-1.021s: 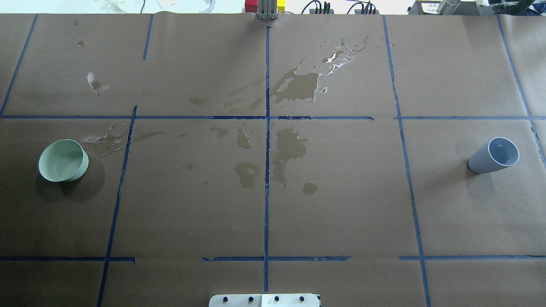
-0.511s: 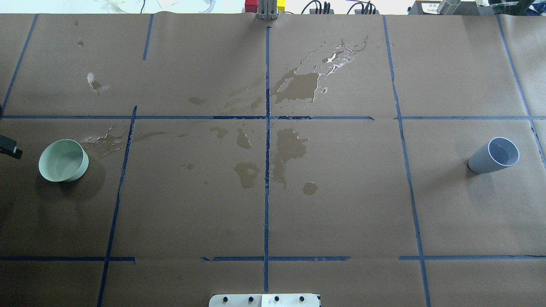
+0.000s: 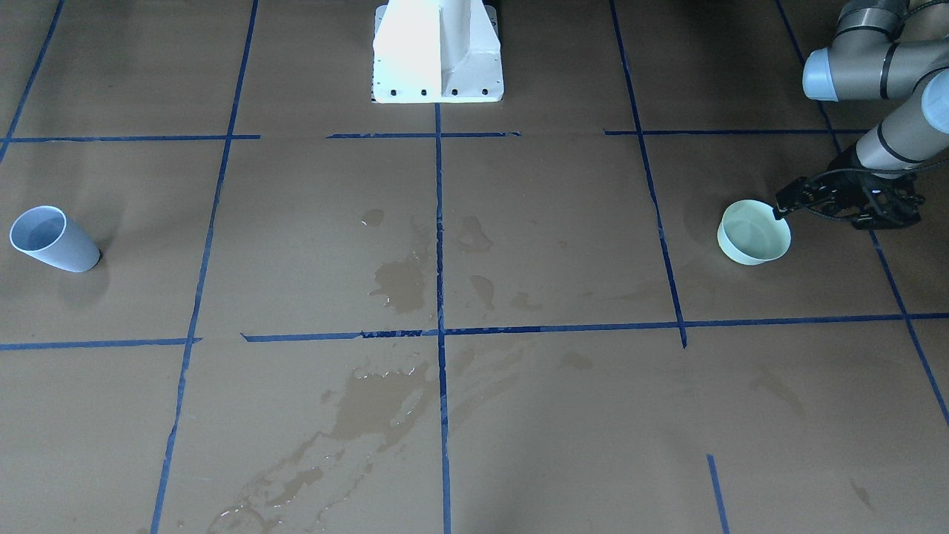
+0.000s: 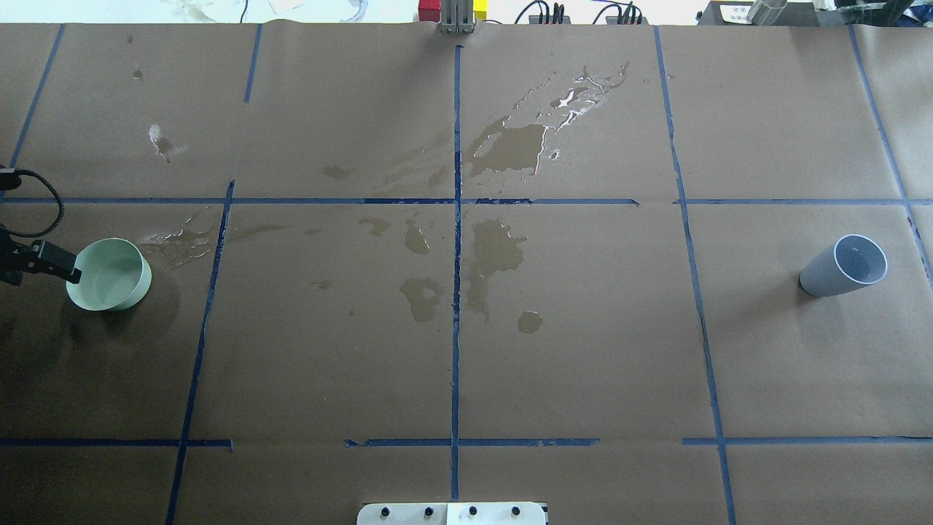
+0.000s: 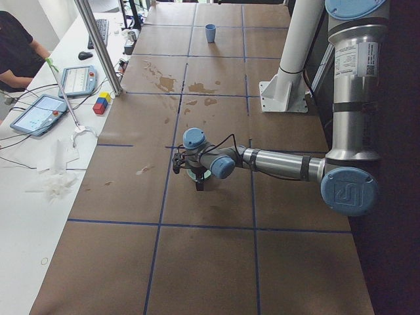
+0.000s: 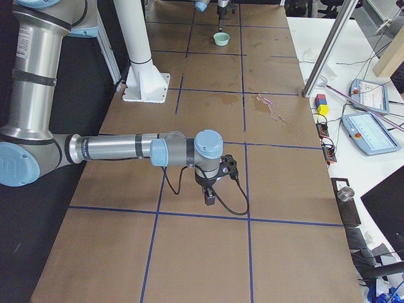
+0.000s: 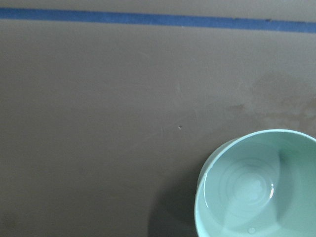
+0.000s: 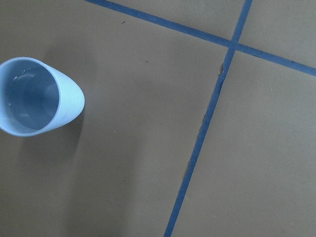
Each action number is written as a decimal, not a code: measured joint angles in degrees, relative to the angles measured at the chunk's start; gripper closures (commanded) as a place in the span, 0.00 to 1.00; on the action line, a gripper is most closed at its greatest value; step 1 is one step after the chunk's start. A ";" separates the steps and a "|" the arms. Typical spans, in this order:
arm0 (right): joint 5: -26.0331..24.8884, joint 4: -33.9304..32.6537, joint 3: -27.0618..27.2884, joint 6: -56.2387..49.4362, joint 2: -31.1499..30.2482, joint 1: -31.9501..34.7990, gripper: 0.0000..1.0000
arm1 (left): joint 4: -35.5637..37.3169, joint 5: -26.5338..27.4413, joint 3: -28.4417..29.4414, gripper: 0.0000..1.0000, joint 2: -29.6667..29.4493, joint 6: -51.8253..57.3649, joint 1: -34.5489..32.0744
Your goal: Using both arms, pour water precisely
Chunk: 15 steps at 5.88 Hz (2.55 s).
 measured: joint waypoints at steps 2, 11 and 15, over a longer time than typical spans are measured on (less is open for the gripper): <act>0.06 0.00 -0.08 0.00 -0.01 0.00 0.00 | -0.08 0.03 3.09 0.38 -2.63 -0.14 0.46; 0.51 0.09 0.70 0.07 -0.04 0.03 0.00 | 1.43 3.91 -0.01 1.00 -26.69 -26.78 14.70; 2.08 0.37 1.88 0.13 -0.75 0.04 0.00 | 13.93 16.14 8.62 0.99 -45.69 -31.94 24.74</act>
